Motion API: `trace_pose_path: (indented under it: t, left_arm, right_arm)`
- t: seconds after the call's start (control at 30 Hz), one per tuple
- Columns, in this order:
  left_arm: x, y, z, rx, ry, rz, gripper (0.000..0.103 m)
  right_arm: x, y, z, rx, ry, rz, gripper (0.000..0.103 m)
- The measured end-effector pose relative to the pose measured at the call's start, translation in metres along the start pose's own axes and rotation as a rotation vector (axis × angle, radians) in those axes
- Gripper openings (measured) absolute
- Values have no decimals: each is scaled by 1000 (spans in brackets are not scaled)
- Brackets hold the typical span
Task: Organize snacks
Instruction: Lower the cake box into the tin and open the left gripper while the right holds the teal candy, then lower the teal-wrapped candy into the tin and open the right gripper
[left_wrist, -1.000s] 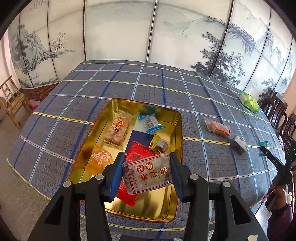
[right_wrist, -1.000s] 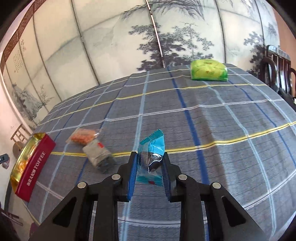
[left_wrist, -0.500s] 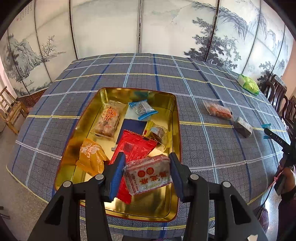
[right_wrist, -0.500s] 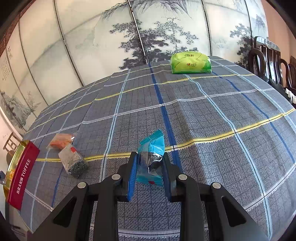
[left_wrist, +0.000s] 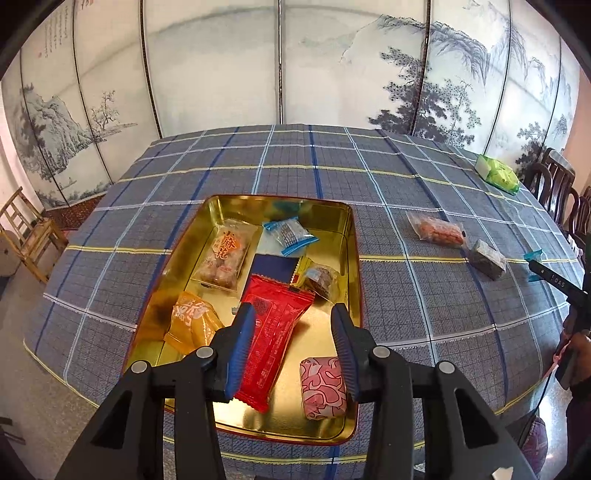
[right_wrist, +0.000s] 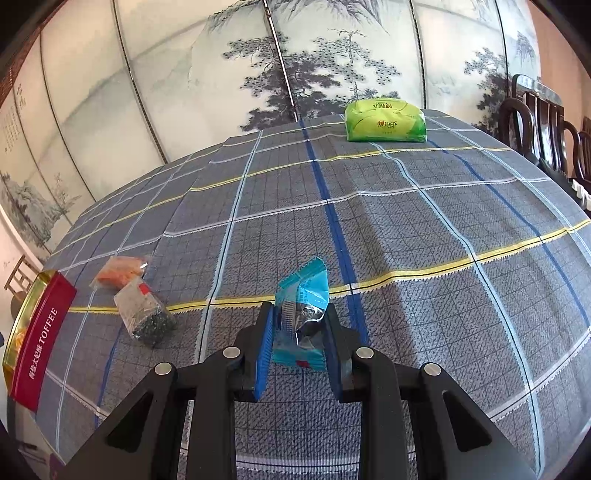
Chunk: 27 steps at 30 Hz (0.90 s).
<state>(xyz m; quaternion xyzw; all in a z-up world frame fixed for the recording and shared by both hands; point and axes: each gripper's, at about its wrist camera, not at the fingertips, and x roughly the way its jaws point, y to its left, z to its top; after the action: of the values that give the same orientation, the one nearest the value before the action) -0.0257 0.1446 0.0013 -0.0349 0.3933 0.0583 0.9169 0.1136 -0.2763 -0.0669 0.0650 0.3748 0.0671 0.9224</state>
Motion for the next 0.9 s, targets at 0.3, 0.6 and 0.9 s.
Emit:
trace_pose_path:
  t: [0.3, 0.6, 0.9]
  left_arm:
    - [-16, -17, -2, 82, -97, 136, 62]
    - [-26, -25, -6, 137, -147, 212, 75]
    - [-27, -19, -9, 127, -150, 227, 77]
  right_arm:
    - [-2, 1, -3, 10, 2, 14, 26]
    - [-29, 26, -6, -7, -23, 84, 27]
    - [-58, 93, 0, -105, -49, 214, 27]
